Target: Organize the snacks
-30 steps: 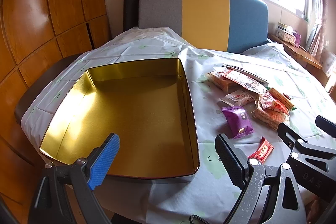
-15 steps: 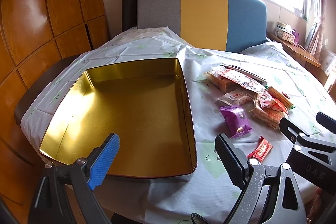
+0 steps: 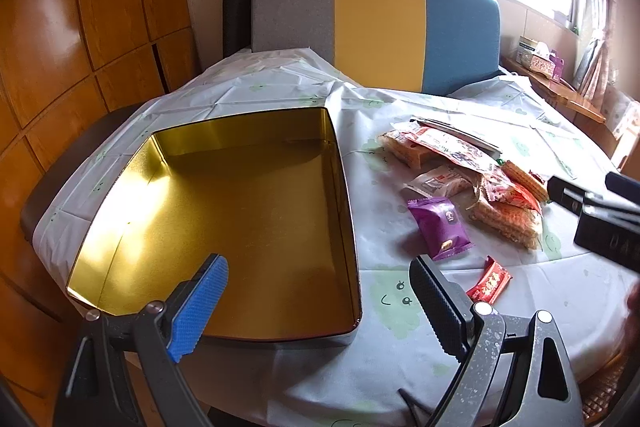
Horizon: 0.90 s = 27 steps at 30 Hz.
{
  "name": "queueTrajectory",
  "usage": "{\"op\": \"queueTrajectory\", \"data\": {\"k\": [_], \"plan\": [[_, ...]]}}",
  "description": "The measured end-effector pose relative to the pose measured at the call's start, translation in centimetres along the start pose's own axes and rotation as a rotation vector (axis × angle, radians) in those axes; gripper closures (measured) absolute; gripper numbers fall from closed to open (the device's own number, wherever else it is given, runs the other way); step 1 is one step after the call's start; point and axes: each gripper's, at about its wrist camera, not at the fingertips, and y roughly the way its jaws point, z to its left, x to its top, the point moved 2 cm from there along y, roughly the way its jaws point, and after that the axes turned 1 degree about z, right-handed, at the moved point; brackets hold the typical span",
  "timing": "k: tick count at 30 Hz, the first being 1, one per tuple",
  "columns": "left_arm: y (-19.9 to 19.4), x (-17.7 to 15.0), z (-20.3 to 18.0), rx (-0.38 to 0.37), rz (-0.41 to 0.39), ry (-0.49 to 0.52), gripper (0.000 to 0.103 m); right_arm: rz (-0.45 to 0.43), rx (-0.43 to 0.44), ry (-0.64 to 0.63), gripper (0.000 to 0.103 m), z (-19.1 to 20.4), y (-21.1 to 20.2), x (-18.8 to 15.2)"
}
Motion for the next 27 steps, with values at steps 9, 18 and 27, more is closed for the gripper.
{"op": "queueTrajectory", "data": {"k": [9, 18, 27], "plan": [[0.6, 1.0, -1.5, -0.079, 0.035, 0.051, 0.023, 0.017, -0.006, -0.026, 0.002, -4.7, 2.2, 4.4], [2.3, 3.7, -4.3, -0.250, 0.133, 0.052, 0.069, 0.056, -0.054, -0.052, 0.010, -10.3, 8.3, 7.5], [6.4, 7.4, -7.3, -0.401, 0.247, -0.108, 0.076, 0.143, -0.033, 0.085, 0.019, -13.9, 11.1, 6.6]]}}
